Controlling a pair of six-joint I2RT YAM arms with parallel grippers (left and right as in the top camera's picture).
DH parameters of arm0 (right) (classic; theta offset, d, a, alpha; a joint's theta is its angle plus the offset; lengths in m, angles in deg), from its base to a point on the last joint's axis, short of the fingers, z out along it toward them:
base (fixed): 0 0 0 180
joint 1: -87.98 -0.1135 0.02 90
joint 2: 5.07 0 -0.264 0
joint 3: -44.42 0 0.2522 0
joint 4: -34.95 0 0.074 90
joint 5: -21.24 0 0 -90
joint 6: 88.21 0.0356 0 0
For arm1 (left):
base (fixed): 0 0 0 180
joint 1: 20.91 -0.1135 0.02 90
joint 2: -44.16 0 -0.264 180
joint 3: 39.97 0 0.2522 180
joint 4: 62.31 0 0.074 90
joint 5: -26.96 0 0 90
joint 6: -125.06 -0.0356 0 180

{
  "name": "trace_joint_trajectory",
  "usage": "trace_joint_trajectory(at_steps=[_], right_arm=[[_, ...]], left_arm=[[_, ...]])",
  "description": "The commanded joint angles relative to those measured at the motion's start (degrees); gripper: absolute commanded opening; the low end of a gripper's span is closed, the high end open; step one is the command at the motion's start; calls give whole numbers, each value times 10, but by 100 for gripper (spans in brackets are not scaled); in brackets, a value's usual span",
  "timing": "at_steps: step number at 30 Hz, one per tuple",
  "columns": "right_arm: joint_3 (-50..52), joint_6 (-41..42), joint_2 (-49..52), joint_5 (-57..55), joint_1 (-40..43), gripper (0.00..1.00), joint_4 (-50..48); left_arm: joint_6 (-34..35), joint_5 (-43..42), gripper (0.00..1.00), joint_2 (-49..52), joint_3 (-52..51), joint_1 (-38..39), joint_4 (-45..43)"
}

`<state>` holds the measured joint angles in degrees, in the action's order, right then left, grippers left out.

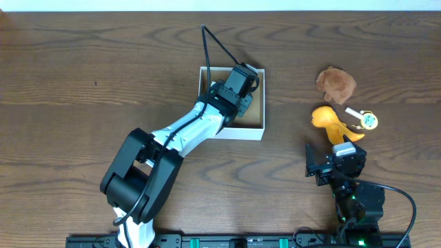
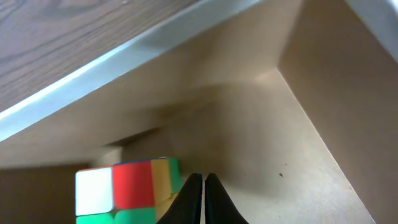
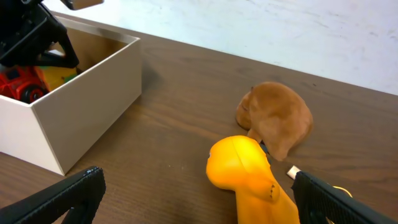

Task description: Pack container

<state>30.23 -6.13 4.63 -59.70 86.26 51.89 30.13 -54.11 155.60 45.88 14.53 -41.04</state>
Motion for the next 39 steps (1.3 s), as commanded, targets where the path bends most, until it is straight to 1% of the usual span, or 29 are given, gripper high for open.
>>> trace_joint_trajectory(at_steps=[1,9,19,25,39], right_arm=[[1,6,-3,4,7,99,2],[1,6,-3,4,7,99,2],[1,6,-3,4,7,99,2],[1,6,-3,4,7,99,2],[1,6,-3,3,7,99,2]], left_arm=[[-38,-10,6,9,10,-3,3],[-63,-10,6,10,10,-4,4],[-144,4,6,42,10,-4,-3],[-146,98,6,43,10,-7,-16],[-139,117,6,38,10,-18,-39]])
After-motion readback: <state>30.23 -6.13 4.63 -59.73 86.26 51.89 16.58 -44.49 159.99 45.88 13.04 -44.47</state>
